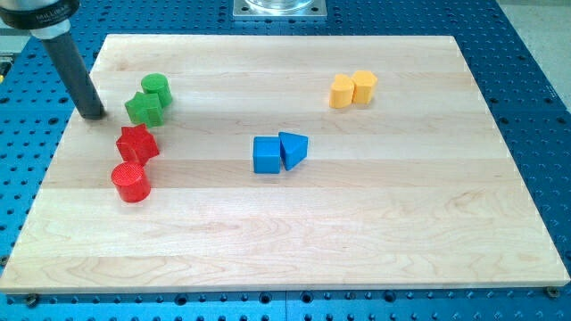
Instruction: Adjust the green blocks in a vertical line
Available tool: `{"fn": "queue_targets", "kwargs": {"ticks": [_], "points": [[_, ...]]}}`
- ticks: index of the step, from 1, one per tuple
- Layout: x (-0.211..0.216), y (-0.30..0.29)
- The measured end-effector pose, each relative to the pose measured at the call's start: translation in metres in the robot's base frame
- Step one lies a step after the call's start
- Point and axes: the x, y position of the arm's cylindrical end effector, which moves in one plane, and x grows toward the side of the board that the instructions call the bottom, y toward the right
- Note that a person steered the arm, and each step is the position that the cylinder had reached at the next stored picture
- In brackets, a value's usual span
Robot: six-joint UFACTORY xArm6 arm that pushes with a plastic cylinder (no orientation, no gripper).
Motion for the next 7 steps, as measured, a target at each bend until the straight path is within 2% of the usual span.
{"fn": "queue_targets", "kwargs": {"ticks": [1, 4, 5, 6, 7], "points": [[0.014, 0.034], [0.050, 0.055], [0.043, 0.078], [0.012, 0.075], [0.018, 0.108]]}}
